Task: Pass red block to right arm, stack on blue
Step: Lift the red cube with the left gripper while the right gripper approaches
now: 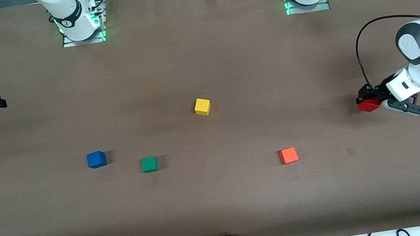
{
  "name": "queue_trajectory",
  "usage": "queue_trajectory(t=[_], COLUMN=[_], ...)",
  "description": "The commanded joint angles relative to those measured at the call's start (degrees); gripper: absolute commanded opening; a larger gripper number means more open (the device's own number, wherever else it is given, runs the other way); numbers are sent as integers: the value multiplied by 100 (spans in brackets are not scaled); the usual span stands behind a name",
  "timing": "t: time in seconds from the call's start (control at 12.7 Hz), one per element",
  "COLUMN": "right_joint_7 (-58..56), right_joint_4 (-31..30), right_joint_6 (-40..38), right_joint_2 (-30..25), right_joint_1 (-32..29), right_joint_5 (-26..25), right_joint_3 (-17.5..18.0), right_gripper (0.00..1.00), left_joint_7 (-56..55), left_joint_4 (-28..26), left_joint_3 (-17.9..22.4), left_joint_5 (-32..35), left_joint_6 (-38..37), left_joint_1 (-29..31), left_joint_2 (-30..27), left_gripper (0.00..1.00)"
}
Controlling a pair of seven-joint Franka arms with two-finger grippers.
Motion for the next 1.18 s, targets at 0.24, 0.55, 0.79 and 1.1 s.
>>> queue_trajectory(t=[0.24, 0.55, 0.79, 1.1], right_joint_7=[4, -5, -23, -443], right_joint_4=[90, 90, 64, 11], right_joint_6=[-31, -31, -92, -136], right_joint_2=[369, 887, 1335, 1941], right_joint_1=[-48, -48, -259, -268], right_joint_5=[838, 1926, 3199, 4526], right_joint_3=[-29, -29, -29, -20], right_gripper=[100, 100, 100, 100], left_joint_7=[2311, 3813, 5245, 6769], left_joint_4=[106, 370, 379, 616], left_joint_3=[-556, -1066, -1497, -1743], left_joint_5=[-1821, -2865, -4244, -5783], left_joint_6=[-239, -221, -203, -238], left_joint_1=[-11, -21, -56, -310], left_joint_2=[51, 271, 541, 903], left_gripper=[4, 4, 6, 1])
